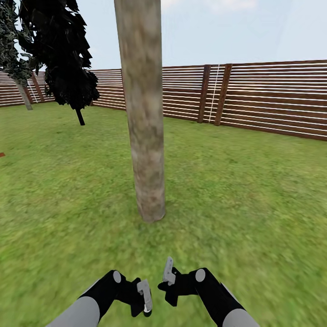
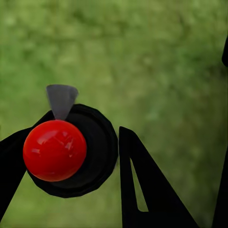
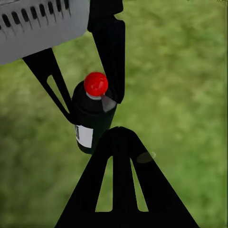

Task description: In the garden, pick up the pesticide atomizer on the floor and spray pesticide onto both trees until each tree trunk is fully covered.

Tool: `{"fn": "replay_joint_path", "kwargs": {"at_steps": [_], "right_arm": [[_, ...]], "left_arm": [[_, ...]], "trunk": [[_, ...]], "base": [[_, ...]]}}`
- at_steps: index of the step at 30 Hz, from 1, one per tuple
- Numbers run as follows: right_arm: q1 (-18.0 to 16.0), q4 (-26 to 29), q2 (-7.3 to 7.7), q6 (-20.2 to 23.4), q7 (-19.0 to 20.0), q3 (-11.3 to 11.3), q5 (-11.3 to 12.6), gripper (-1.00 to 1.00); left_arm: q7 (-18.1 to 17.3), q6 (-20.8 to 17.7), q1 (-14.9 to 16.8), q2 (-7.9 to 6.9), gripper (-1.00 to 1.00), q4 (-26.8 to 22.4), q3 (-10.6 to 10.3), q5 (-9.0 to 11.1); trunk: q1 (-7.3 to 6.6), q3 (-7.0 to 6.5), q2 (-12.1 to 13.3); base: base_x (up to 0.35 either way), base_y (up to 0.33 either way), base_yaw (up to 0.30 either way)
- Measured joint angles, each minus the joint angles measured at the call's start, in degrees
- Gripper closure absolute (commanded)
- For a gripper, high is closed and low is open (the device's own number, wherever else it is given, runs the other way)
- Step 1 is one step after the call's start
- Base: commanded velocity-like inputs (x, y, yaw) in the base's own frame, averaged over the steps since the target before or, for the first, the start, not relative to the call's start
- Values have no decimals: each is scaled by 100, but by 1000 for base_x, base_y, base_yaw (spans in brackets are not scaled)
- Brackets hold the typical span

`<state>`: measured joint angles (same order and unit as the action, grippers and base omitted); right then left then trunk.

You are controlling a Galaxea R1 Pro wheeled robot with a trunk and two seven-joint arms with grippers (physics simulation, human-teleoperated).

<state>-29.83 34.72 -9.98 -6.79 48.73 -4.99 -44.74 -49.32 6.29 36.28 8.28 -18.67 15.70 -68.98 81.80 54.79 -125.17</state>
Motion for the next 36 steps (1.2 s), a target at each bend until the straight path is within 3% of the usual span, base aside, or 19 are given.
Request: {"fn": "replay_joint_path", "kwargs": {"at_steps": [3,8,14,34,36], "right_arm": [[-1,10,0,0,0,1,0,100],[5,12,0,0,0,1,0,100],[0,12,0,0,0,0,0,100],[3,11,0,0,0,2,0,100],[1,11,0,0,0,2,0,100]], "left_arm": [[0,13,12,-2,100,7,11,11],[-55,70,6,-27,100,26,12,310],[-72,267,0,-34,100,87,10,346],[-94,328,8,23,100,133,12,493],[-284,321,13,27,100,179,12,493]], "trunk": [[0,0,0],[0,0,0],[0,0,0],[0,0,0],[0,0,0]], "base": [[0,0,0],[0,0,0],[0,0,0],[0,0,0],[0,0,0]]}}
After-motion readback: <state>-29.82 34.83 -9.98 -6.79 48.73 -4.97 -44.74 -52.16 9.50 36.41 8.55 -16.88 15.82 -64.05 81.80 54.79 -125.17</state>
